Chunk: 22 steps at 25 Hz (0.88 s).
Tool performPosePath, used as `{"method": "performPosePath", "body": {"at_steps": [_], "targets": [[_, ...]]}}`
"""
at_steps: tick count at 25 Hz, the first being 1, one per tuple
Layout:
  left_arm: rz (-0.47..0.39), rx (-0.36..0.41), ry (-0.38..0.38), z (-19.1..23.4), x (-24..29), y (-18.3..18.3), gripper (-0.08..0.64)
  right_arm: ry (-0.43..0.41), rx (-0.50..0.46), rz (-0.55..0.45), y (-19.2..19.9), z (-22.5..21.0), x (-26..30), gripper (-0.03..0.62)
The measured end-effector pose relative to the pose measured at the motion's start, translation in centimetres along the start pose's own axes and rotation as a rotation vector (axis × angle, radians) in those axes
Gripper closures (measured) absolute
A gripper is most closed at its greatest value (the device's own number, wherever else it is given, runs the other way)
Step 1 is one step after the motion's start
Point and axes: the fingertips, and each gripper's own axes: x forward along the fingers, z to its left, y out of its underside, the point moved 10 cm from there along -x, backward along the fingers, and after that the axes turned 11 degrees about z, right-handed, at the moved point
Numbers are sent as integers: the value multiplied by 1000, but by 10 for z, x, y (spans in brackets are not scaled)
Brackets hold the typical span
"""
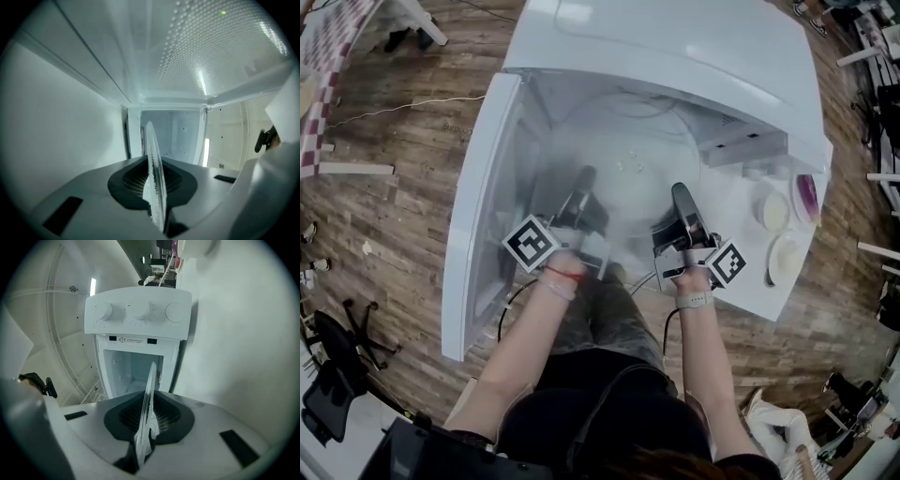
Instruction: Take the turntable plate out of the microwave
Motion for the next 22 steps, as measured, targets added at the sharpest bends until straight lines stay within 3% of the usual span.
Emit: {"method": "performPosePath", "body": {"at_steps": [22], "targets": [[-20,-18,-25,5,-51,54,530,23,23,46,30,0,-60,548]]}}
